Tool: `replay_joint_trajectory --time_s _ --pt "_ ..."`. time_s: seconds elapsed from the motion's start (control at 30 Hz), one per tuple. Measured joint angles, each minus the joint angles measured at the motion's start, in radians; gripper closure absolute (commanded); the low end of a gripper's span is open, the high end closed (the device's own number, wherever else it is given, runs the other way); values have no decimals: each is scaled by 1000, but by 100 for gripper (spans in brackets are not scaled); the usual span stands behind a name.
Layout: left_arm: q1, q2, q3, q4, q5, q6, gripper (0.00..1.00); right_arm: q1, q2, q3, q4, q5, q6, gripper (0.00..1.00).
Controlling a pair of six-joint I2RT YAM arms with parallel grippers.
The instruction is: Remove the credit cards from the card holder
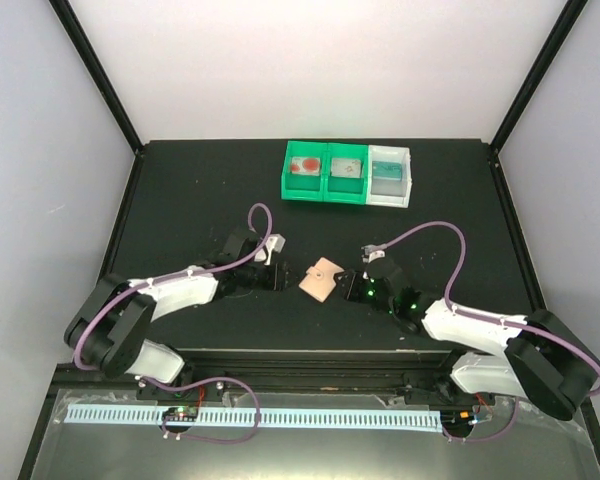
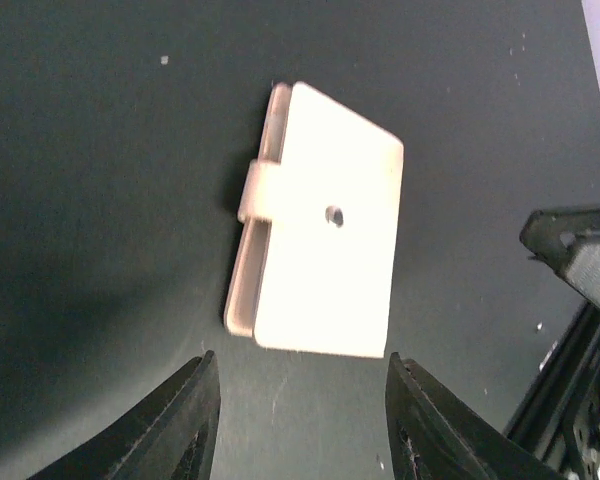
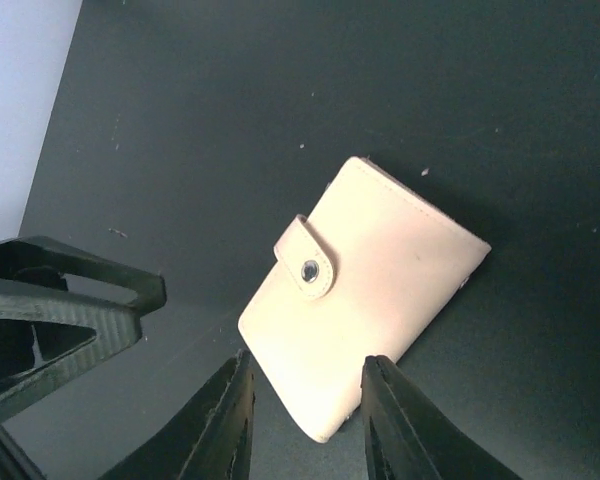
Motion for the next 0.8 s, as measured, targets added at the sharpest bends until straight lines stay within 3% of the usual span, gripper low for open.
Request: replay_joint_trajectory --time_s 0.2,0.4,0.57,0.67,0.8 --pt "-6 110 27 98 -2 1 57 -35 -8 11 -9 -26 -34 62" --pt "-26 223 25 193 8 -34 54 -128 18 11 16 -112 -66 60" --pt "-63 256 25 239 3 -70 56 -143 38 -19 69 -183 -58 59" --pt "-81 265 19 269 -15 -96 65 -144 53 -38 87 -208 -54 54" --pt "-95 279 14 288 -35 -131 88 -145 82 -40 101 -223 -42 45"
